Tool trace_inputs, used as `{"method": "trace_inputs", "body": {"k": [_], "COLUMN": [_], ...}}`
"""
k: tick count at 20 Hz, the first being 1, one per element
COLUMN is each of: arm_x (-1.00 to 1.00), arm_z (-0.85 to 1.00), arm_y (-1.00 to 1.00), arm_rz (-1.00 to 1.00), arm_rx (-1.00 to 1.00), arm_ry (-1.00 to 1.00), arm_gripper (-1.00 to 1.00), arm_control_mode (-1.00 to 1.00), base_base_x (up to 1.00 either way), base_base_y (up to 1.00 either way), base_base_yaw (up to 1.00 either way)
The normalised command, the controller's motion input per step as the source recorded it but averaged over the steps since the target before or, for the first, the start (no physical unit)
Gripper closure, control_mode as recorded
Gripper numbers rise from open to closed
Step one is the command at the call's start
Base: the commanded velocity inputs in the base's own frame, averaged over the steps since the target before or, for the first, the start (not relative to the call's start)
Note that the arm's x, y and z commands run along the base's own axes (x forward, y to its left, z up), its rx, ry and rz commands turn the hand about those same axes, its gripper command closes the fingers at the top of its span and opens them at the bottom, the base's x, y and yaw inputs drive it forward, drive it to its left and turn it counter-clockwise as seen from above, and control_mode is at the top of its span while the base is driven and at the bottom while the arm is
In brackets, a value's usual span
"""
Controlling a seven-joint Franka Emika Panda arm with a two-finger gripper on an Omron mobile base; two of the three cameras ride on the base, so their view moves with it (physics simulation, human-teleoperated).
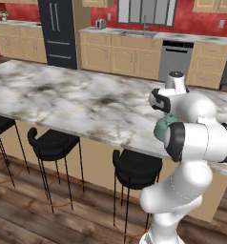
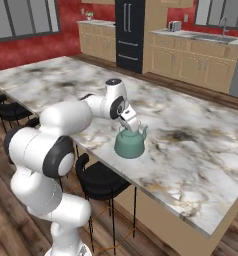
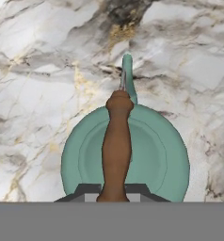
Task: The kettle is done boiling. Turn off the stove, then wait for 300 timesteps before moving the kettle to the dining table.
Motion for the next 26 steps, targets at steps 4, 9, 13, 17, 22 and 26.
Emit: {"method": "trace_inputs", "body": {"k": [4, 9, 13, 17, 22, 26], "arm_x": [0.13, 0.11, 0.09, 0.10, 0.10, 0.12], "arm_z": [-0.16, -0.16, -0.14, -0.12, -0.13, -0.12], "arm_y": [0.00, 0.00, 0.00, 0.00, 0.00, 0.00], "arm_rz": [0.01, 0.01, 0.00, 0.00, 0.00, 0.00], "arm_rx": [0.00, 0.00, 0.00, 0.00, 0.00, 0.00], "arm_ry": [0.00, 0.00, 0.00, -0.01, -0.01, -0.01], "arm_gripper": [1.00, 1.00, 1.00, 1.00, 1.00, 1.00], "arm_control_mode": [-1.00, -1.00, -1.00, -1.00, -1.00, -1.00], "base_base_x": [0.00, 0.00, 0.00, 0.00, 0.00, 0.00], "base_base_y": [0.00, 0.00, 0.00, 0.00, 0.00, 0.00], "base_base_yaw": [0.00, 0.00, 0.00, 0.00, 0.00, 0.00]}}
